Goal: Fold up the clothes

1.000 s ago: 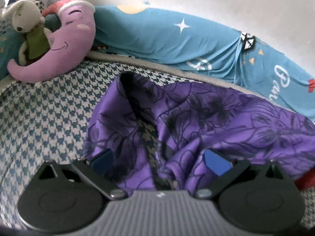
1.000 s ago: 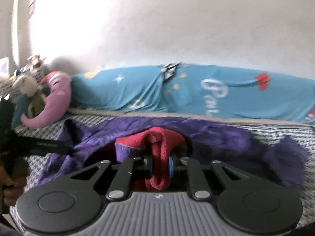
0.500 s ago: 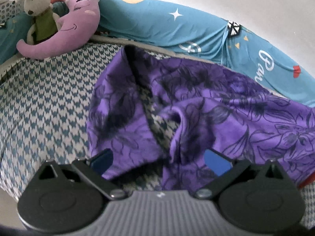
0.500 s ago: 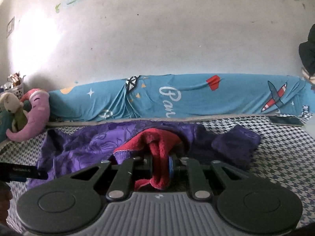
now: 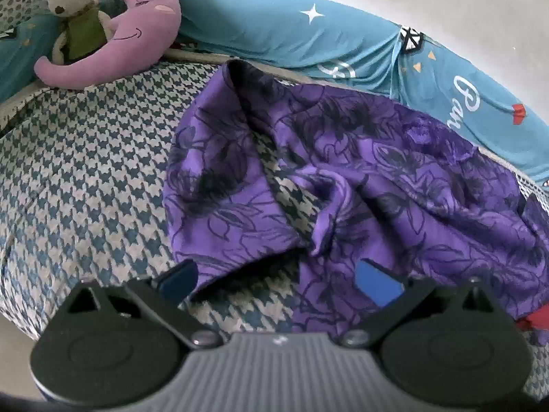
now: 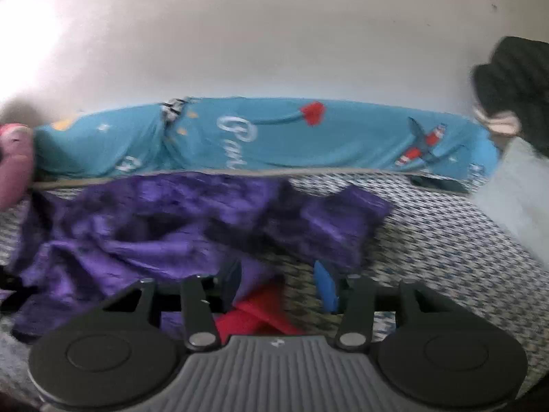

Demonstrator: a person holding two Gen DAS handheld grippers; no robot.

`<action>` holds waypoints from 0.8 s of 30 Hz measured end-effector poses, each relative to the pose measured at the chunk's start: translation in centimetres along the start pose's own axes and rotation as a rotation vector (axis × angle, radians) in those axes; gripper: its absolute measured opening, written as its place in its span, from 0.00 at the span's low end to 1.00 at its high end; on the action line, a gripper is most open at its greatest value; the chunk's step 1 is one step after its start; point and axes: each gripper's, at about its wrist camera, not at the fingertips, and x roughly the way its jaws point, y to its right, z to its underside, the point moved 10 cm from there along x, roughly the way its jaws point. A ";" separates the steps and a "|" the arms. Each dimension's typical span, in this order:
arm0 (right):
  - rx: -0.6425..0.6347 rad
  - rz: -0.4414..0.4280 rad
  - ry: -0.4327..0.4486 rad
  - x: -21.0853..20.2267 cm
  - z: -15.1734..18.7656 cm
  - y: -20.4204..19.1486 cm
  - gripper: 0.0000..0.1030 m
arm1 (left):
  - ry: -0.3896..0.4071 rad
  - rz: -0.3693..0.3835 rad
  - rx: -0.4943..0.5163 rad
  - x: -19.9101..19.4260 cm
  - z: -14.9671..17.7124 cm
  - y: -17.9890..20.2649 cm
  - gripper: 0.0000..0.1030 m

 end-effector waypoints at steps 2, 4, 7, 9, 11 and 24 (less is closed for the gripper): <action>-0.014 -0.076 -0.001 -0.2 0.1 -1.7 0.47 | 0.005 -0.001 -0.013 0.0 -0.3 -0.2 0.96; -0.027 -0.158 -0.019 -0.1 0.5 -3.8 0.47 | 0.004 0.000 -0.027 0.1 -0.4 -0.4 0.96; -0.043 -0.257 -0.044 -0.1 1.0 -6.7 0.47 | -0.007 0.018 -0.038 0.4 -0.7 -0.4 0.96; -0.070 -0.314 -0.054 -0.1 1.5 -8.9 0.48 | -0.014 0.028 -0.023 0.6 -1.1 -0.2 0.97; -0.103 -0.366 -0.064 -0.2 2.0 -10.9 0.49 | -0.017 0.027 -0.003 0.8 -1.5 0.1 0.98; -0.301 -0.617 -0.113 -0.7 6.2 -21.5 0.63 | -0.162 0.171 0.018 3.9 -3.0 2.6 1.00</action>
